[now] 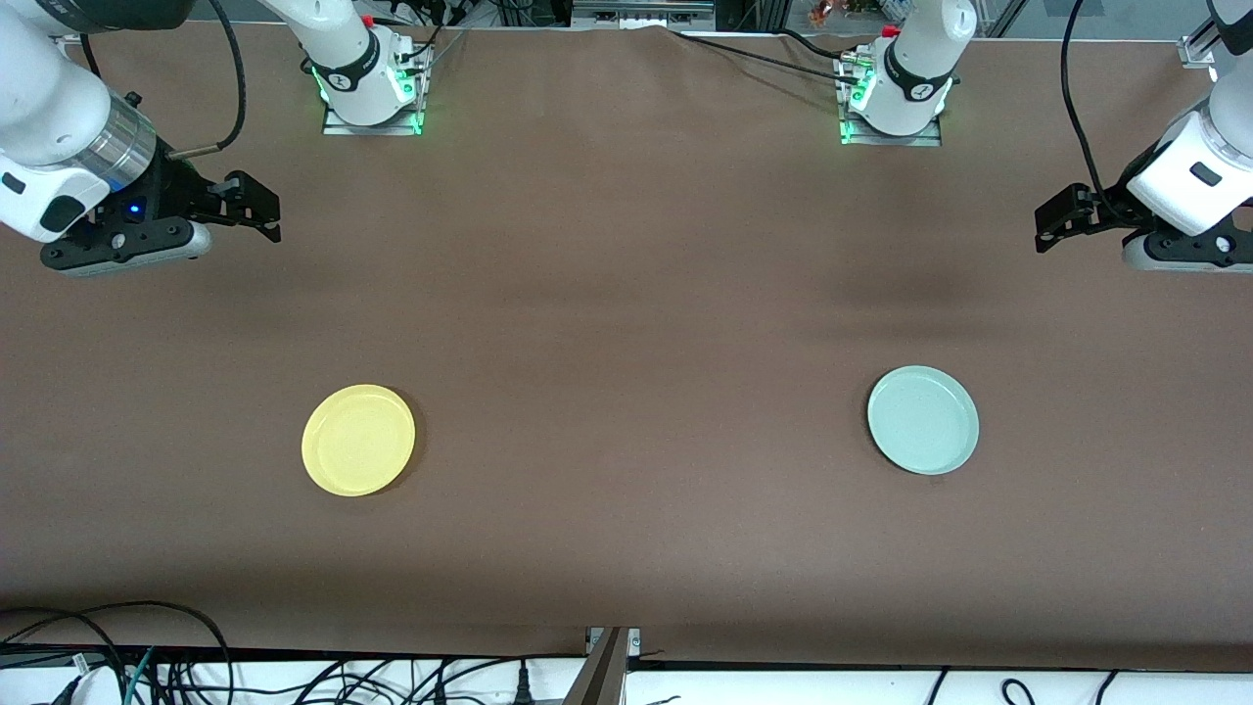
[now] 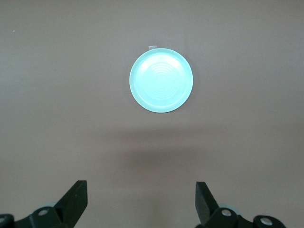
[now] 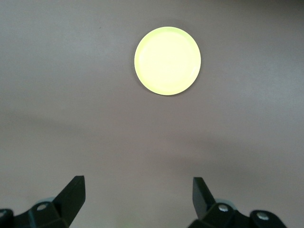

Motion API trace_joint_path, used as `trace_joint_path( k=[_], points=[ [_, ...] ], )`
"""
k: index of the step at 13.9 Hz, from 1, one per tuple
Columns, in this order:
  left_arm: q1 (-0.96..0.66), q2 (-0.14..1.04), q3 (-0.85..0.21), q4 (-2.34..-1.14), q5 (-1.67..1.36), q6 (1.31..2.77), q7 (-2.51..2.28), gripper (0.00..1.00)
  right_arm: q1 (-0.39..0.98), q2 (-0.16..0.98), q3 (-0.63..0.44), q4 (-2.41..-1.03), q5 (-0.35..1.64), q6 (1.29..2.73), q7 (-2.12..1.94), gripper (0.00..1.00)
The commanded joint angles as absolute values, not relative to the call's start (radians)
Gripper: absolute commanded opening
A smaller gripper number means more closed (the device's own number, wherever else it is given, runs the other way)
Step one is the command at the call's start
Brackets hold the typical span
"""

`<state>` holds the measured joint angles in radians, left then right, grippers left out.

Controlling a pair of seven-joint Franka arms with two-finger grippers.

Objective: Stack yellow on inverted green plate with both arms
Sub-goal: 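Move the left gripper down to the rim of the green plate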

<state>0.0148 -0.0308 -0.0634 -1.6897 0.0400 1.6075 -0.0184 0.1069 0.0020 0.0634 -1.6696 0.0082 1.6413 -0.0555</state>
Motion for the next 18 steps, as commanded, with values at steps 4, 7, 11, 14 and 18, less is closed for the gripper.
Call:
trace_joint_path(
  k=[4, 7, 11, 14, 18],
  points=[
    [0.023, -0.02, -0.066, -1.664, 0.028, 1.588, 0.002, 1.0, 0.103, -0.041, 0.04, -1.674, 0.012, 1.614, -0.084, 1.0],
    [0.023, -0.02, -0.063, -1.664, 0.028, 1.588, 0.002, 1.0, 0.103, -0.048, 0.022, -1.666, 0.02, 1.612, -0.112, 1.0],
    [0.023, 0.008, -0.061, -1.666, 0.026, 1.565, 0.0, 1.0, 0.103, -0.046, 0.028, -1.638, 0.012, 1.612, -0.103, 1.0],
    [0.023, 0.038, -0.06, -1.666, 0.028, 1.534, 0.02, 1.0, 0.101, -0.037, 0.025, -1.635, 0.017, 1.612, -0.118, 1.0],
    [0.031, 0.217, -0.058, -1.658, 0.044, 1.638, 0.223, 1.0, 0.101, -0.034, 0.025, -1.634, 0.017, 1.598, -0.159, 1.0]
  ],
)
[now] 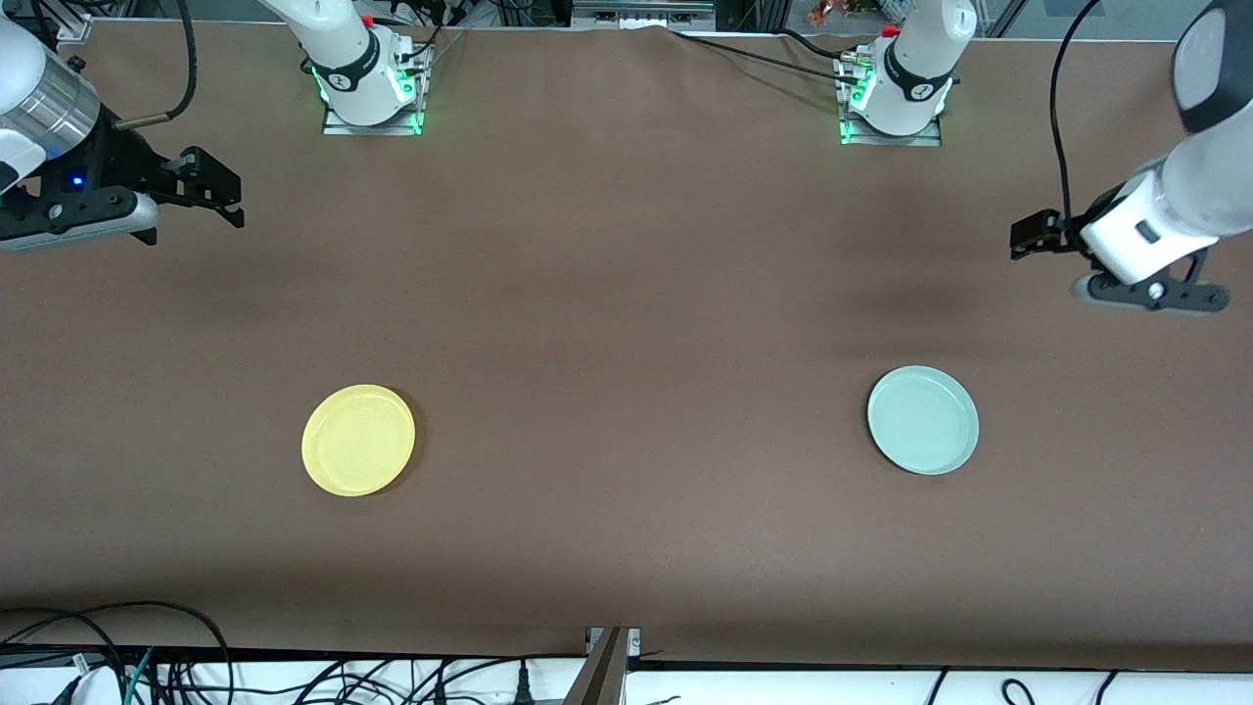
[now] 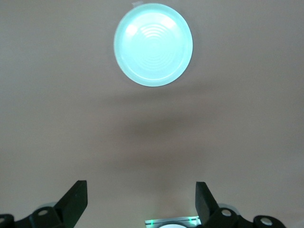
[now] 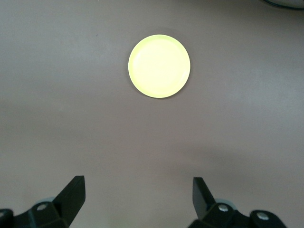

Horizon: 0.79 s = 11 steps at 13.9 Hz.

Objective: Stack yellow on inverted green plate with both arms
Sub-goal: 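Move the left gripper down to the rim of the green plate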

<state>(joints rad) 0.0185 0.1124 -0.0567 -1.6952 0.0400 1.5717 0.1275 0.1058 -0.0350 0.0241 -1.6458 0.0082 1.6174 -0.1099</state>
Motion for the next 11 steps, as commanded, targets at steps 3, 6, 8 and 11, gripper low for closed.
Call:
trace_joint_path(
  k=[3, 6, 8, 11],
  points=[
    [0.035, 0.385, -0.058, -1.663, 0.069, 1.881, 0.334, 1.0, 0.094, -0.026, 0.023, -1.634, 0.018, 1.598, -0.152, 1.0],
    [0.063, 0.507, -0.058, -1.664, 0.071, 2.076, 0.446, 1.0, 0.092, -0.022, 0.017, -1.637, 0.018, 1.598, -0.147, 1.0],
    [0.092, 0.566, -0.058, -1.664, 0.071, 2.172, 0.512, 1.0, 0.092, -0.02, 0.003, -1.641, 0.021, 1.6, -0.147, 1.0],
    [0.098, 0.626, -0.057, -1.66, 0.074, 2.265, 0.613, 1.0, 0.092, -0.017, -0.003, -1.643, 0.023, 1.608, -0.146, 1.0]
  ],
)
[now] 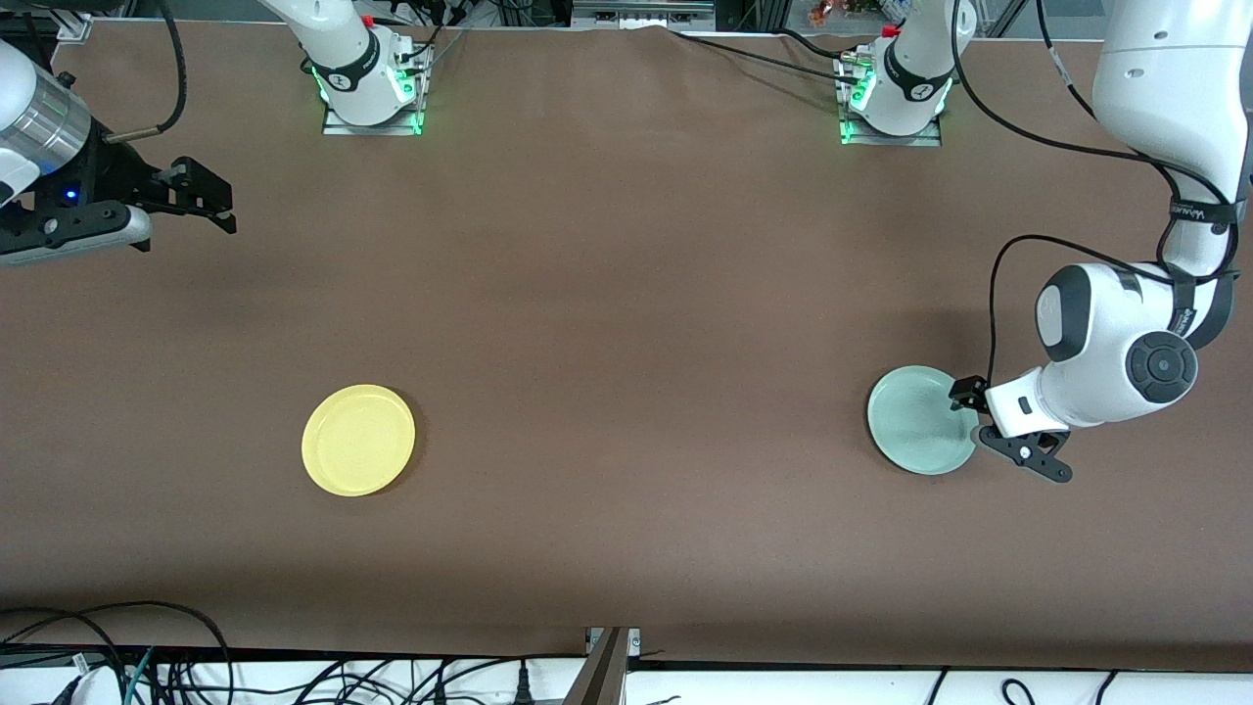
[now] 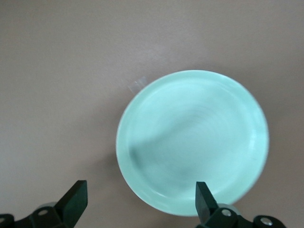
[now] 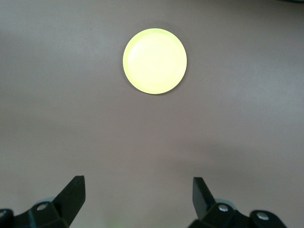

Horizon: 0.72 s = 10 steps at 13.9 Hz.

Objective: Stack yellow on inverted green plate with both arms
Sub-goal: 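Grasp the green plate rim with the left gripper and lift it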

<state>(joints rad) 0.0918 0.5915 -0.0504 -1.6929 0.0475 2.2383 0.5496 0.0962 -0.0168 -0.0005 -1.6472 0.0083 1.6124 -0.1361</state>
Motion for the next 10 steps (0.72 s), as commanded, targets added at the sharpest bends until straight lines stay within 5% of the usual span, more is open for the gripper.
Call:
trace_joint_path(
  k=[1, 6, 8, 10],
  points=[
    [0.101, 0.65, -0.057, -1.658, 0.109, 2.287, 0.645, 1.0, 0.092, -0.015, -0.003, -1.646, 0.023, 1.609, -0.147, 1.0],
    [0.123, 0.71, -0.058, -1.657, 0.12, 2.351, 0.65, 1.0, 0.091, -0.015, -0.005, -1.654, 0.025, 1.609, -0.147, 1.0],
    [0.126, 0.729, -0.06, -1.654, 0.107, 2.355, 0.649, 0.62, 0.091, -0.015, -0.008, -1.66, 0.025, 1.609, -0.147, 1.0],
    [0.135, 0.742, -0.061, -1.654, 0.104, 2.361, 0.649, 0.41, 0.091, -0.017, -0.009, -1.663, 0.025, 1.611, -0.147, 1.0]
  ],
)
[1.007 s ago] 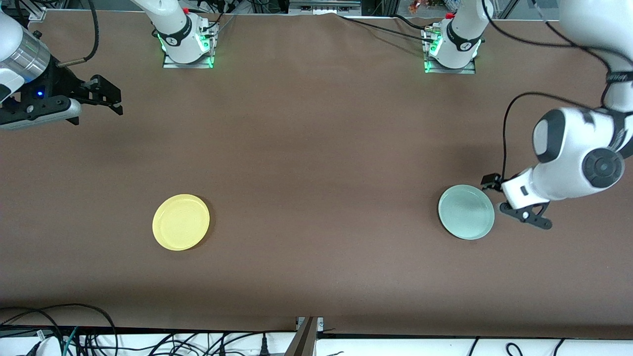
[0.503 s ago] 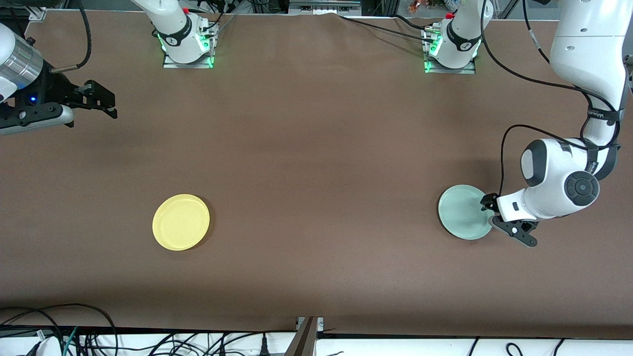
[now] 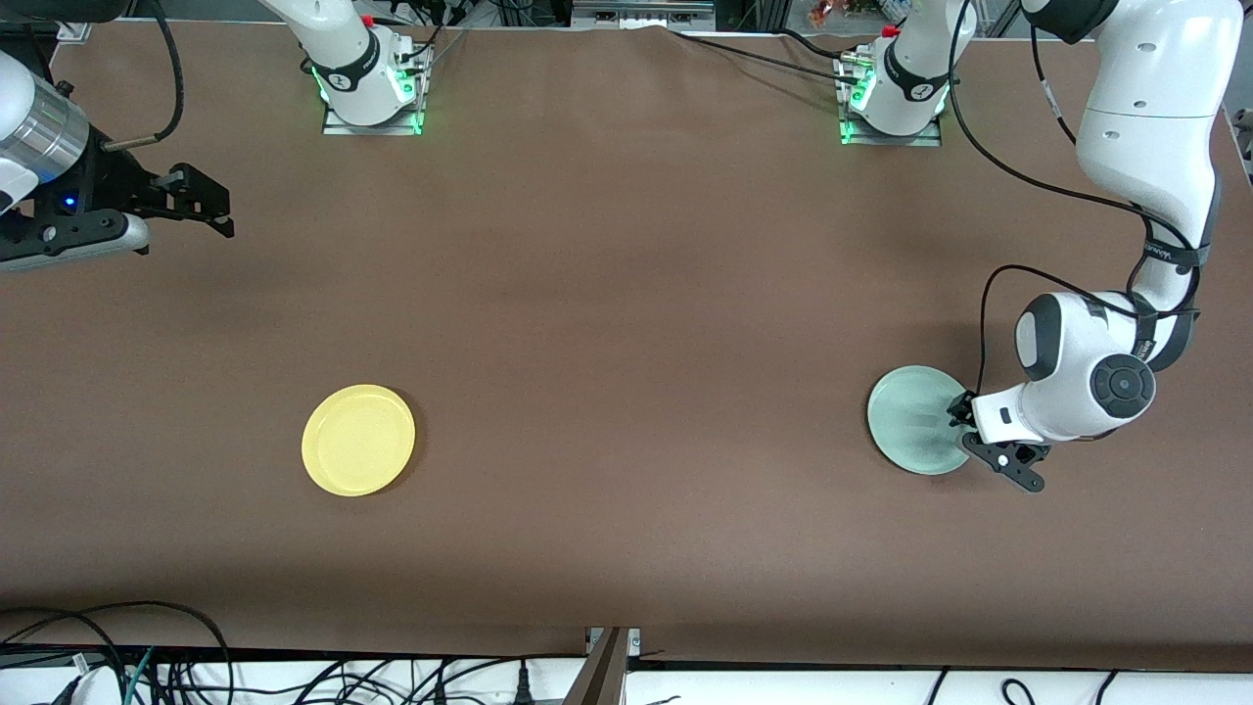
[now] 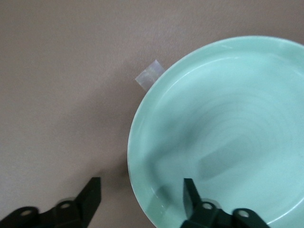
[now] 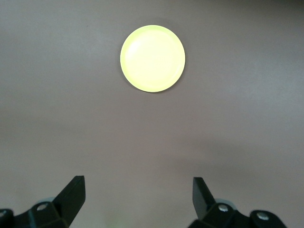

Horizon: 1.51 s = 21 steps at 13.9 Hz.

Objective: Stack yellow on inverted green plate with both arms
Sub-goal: 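Grasp the green plate rim with the left gripper and lift it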

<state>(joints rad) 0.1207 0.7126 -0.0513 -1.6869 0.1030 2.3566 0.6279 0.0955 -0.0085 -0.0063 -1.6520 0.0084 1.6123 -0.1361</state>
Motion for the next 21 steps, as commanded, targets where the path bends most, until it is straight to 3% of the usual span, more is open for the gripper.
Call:
trace_joint_path(
  k=[1, 3, 10, 16, 21],
  points=[
    [0.135, 0.742, -0.063, -1.654, 0.101, 2.361, 0.649, 0.31, 0.091, -0.017, -0.009, -1.663, 0.025, 1.609, -0.147, 1.0],
    [0.132, 0.741, -0.066, -1.655, 0.097, 2.353, 0.649, 0.01, 0.091, -0.021, -0.011, -1.67, 0.025, 1.608, -0.149, 1.0],
    [0.054, 0.693, -0.066, -1.623, 0.208, 2.261, 0.638, 0.0, 0.091, -0.015, -0.021, -1.675, 0.025, 1.618, -0.15, 1.0],
    [-0.118, 0.695, -0.058, -1.393, 0.435, 1.968, 0.525, 0.0, 0.091, -0.011, -0.023, -1.683, 0.023, 1.632, -0.15, 1.0],
    [-0.309, 0.696, -0.055, -1.365, 0.644, 1.81, 0.222, 0.0, 0.091, 0.011, -0.023, -1.683, 0.023, 1.654, -0.152, 1.0]
  ],
)
